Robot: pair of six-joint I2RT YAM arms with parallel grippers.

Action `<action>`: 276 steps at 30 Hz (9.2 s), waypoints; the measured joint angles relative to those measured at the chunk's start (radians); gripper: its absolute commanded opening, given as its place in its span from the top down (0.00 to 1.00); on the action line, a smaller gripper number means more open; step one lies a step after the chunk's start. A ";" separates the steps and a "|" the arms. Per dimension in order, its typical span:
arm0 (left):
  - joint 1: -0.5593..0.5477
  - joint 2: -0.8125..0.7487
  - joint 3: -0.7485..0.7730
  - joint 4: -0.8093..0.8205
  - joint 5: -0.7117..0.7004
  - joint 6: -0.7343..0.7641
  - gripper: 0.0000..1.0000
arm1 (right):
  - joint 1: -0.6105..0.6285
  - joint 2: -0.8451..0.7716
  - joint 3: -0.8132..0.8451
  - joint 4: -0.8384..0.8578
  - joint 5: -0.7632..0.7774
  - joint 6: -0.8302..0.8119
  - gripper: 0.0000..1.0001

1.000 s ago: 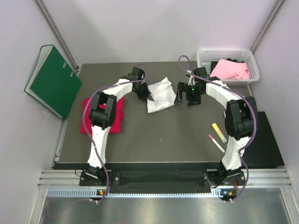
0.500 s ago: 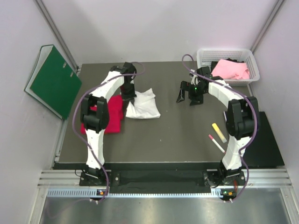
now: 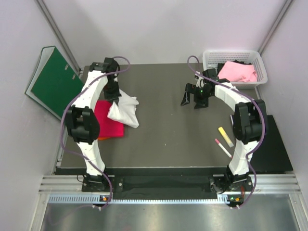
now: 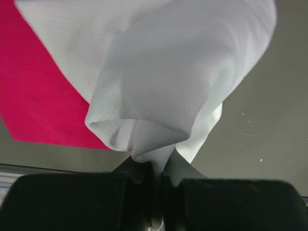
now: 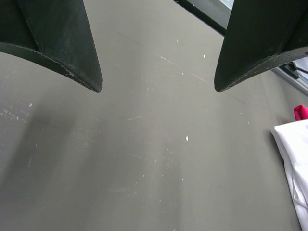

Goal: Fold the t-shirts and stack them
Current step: Put the neatly folded tshirt into the corner of the board with the left arm

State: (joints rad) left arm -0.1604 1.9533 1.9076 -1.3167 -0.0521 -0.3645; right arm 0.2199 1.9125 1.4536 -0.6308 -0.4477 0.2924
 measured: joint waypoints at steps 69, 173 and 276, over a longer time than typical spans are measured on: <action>0.310 -0.469 -0.961 0.843 0.710 -0.319 1.00 | 0.000 0.060 -0.009 0.013 -0.048 0.018 0.00; 0.153 0.285 0.095 0.262 -0.099 -0.102 1.00 | 0.000 0.108 -0.019 0.016 -0.089 0.021 0.00; 0.349 -0.236 -0.821 0.371 -0.029 -0.064 0.51 | 0.000 0.105 -0.047 0.045 -0.141 0.018 0.01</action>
State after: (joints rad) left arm 0.1886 1.7176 1.0866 -0.9455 -0.0811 -0.4290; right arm 0.2203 2.0171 1.4067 -0.5854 -0.5888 0.3099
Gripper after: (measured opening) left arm 0.136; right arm 0.995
